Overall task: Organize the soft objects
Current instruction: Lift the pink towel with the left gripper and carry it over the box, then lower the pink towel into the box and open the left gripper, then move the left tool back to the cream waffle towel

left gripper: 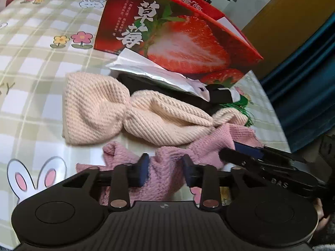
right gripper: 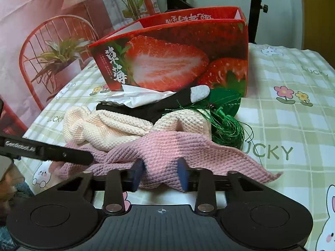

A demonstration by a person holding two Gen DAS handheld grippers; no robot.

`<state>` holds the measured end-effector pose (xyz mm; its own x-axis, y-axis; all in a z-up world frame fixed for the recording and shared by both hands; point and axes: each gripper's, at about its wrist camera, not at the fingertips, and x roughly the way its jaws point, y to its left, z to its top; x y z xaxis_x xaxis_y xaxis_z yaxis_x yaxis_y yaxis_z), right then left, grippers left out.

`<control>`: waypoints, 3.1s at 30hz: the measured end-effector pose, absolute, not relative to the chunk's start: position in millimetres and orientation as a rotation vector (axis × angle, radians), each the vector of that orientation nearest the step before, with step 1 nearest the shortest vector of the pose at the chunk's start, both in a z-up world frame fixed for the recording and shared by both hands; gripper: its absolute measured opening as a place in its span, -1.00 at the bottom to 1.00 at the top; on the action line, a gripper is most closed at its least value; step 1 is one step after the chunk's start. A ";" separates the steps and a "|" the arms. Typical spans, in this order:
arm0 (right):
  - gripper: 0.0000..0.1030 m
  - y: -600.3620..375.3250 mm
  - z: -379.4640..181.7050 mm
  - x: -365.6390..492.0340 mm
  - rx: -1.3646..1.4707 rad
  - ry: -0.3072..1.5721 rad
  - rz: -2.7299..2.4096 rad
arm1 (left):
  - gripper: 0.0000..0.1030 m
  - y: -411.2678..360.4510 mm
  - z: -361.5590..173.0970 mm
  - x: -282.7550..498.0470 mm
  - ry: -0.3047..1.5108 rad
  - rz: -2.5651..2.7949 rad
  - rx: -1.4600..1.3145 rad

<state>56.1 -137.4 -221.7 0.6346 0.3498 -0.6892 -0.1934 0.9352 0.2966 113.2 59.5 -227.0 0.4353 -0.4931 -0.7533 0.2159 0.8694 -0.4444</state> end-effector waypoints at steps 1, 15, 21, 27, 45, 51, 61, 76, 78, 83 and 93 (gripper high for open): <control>-0.46 -136.6 -222.3 55.7 0.201 0.830 0.317 | -0.25 58.6 -228.1 111.6 1.031 -0.450 -0.302; -0.67 -128.6 -197.7 39.4 0.167 0.708 0.412 | -0.70 64.0 -212.8 96.9 0.905 -0.458 -0.283; -0.67 -140.8 -169.4 36.8 0.204 0.591 0.408 | -0.70 62.8 -173.2 87.0 0.729 -0.486 -0.218; -0.67 -146.0 -138.5 52.0 0.197 0.497 0.415 | -0.70 47.5 -135.6 93.9 0.586 -0.462 -0.078; -0.67 -152.6 -96.5 206.4 0.164 0.469 0.318 | -0.70 22.6 -99.3 232.7 0.478 -0.417 -0.036; -0.67 -157.7 -124.0 251.1 0.147 0.597 0.289 | -0.70 20.0 -121.5 278.3 0.634 -0.430 -0.074; -0.67 -147.8 -156.0 279.1 0.111 0.793 0.262 | -0.69 14.1 -149.5 306.1 0.847 -0.433 -0.059; -0.29 -152.9 -133.6 262.9 0.084 0.741 0.225 | 0.43 14.8 -123.2 288.1 0.736 -0.424 -0.007; -0.03 -152.9 -127.6 256.8 0.064 0.714 0.218 | 0.58 15.0 -116.7 280.7 0.710 -0.423 0.007; 0.38 -156.0 -116.9 240.1 0.031 0.657 0.212 | 0.83 17.7 -101.1 258.9 0.639 -0.406 0.047; 0.99 -163.6 -112.6 200.2 0.056 0.587 0.220 | 1.00 35.5 -92.6 213.8 0.591 -0.347 0.066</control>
<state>200.2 -163.6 -112.6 0.8100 0.2220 -0.5428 -0.1901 0.9750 0.1152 213.8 35.5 -92.6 0.7746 -0.3011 -0.5562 0.3386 0.9402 -0.0374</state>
